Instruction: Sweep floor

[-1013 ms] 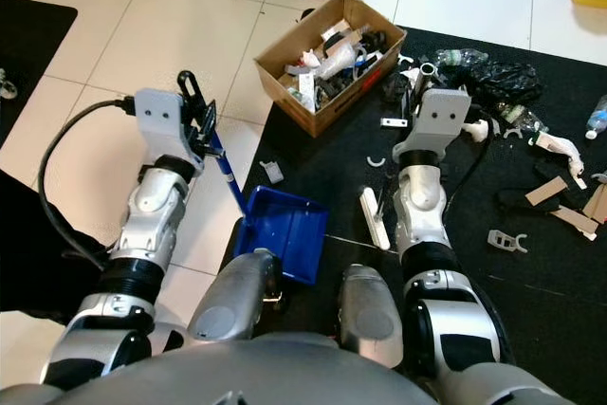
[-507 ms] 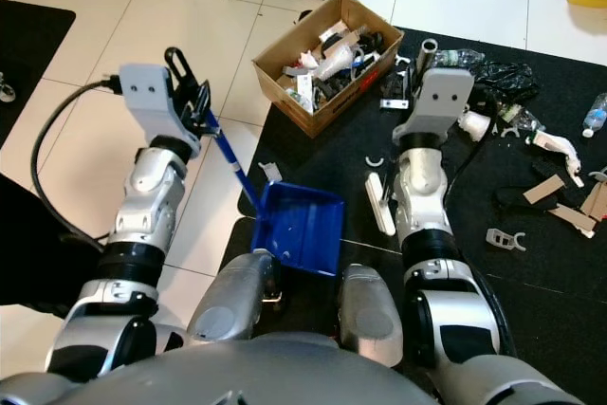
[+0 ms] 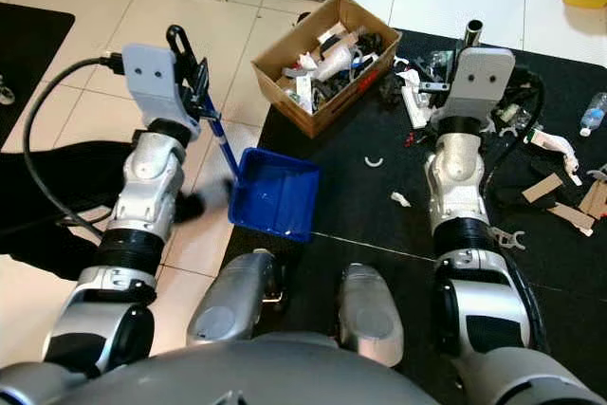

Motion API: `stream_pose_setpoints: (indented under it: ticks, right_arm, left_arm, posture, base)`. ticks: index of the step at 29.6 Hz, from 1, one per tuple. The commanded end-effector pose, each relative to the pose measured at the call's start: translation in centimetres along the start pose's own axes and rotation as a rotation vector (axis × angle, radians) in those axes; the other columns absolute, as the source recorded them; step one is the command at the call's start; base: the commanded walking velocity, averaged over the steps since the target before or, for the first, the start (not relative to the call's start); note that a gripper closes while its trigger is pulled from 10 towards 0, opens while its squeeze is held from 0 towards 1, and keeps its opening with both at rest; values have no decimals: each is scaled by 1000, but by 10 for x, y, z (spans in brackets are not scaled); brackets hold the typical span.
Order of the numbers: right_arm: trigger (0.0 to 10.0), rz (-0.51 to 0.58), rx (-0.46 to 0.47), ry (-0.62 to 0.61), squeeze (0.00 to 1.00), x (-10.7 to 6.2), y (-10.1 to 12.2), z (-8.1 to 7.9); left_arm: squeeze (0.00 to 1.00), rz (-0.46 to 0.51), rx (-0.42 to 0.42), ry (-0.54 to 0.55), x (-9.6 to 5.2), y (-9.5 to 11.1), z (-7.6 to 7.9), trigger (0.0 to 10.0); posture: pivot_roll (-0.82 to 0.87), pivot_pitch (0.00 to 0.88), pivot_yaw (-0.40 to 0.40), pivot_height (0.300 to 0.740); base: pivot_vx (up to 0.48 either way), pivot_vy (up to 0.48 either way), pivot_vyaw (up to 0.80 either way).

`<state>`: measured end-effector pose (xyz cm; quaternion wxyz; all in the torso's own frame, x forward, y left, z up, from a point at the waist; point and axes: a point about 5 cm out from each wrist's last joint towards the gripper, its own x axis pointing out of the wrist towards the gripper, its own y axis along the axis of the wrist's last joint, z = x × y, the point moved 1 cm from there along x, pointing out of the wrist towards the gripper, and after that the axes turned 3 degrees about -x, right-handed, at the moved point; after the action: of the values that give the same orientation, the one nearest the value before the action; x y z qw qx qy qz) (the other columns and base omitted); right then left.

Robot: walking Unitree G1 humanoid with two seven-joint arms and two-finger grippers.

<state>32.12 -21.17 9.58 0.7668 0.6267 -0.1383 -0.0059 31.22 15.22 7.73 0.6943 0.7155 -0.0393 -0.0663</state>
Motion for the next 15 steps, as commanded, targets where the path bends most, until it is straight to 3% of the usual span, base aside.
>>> stream_pose_setpoints:
  ticks: [1, 15]
  right_arm:
    - [10000, 6, 34, -10, 0, 4, 4, -4]
    - [10000, 5, 40, 11, 0, 4, 4, -12]
  left_arm:
    - [0, 2, 16, 6, 0, 1, -4, 10000]
    - [0, 2, 35, 41, 3, -1, -10, 10000]
  posture:
    - [69, 0, 27, 740]
    - [68, 0, 31, 740]
  base:
    - [0, 0, 0]
    - [0, 0, 0]
